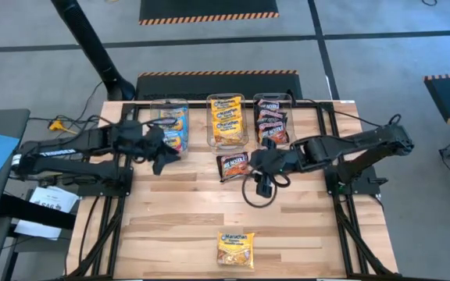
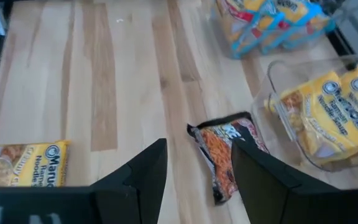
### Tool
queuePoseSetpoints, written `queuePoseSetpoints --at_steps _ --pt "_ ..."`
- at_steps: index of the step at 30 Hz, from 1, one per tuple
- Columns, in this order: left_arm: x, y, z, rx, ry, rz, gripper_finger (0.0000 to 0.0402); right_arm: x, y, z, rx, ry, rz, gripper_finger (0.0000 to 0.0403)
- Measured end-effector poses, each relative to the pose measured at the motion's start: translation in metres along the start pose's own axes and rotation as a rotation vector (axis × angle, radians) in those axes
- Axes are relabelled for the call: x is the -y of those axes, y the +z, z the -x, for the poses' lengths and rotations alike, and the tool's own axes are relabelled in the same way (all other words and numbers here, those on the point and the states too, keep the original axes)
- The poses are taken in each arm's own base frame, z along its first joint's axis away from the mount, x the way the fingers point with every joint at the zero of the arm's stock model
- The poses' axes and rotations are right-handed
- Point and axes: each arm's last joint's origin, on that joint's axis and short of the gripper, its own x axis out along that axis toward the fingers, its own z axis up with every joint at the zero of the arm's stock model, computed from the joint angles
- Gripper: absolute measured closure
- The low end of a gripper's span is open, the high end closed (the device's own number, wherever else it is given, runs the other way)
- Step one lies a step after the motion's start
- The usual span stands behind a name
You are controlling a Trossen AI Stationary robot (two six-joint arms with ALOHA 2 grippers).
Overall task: Sort Maruchan noodles
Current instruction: Put the black noodle pack into the right transparent bin
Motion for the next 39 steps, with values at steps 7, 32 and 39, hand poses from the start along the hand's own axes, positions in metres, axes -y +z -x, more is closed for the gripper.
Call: queuePoseSetpoints --at_steps 7,32,39 --pt "0.025 -0.002 0.001 0.072 -0.113 -0.066 0.0266 0.018 0.003 -0.006 -0.035 0.066 -0.050 0.0200" --pt "0.033 -0.012 0.002 0.027 -0.108 -0.051 0.0266 0.043 -0.033 -0.143 -0.339 -0.005 0.158 0.0200" --pt "0.032 -0.014 0.002 0.004 -0.093 -0.051 0.0266 0.044 -0.044 -0.171 -0.417 -0.015 0.214 0.0200"
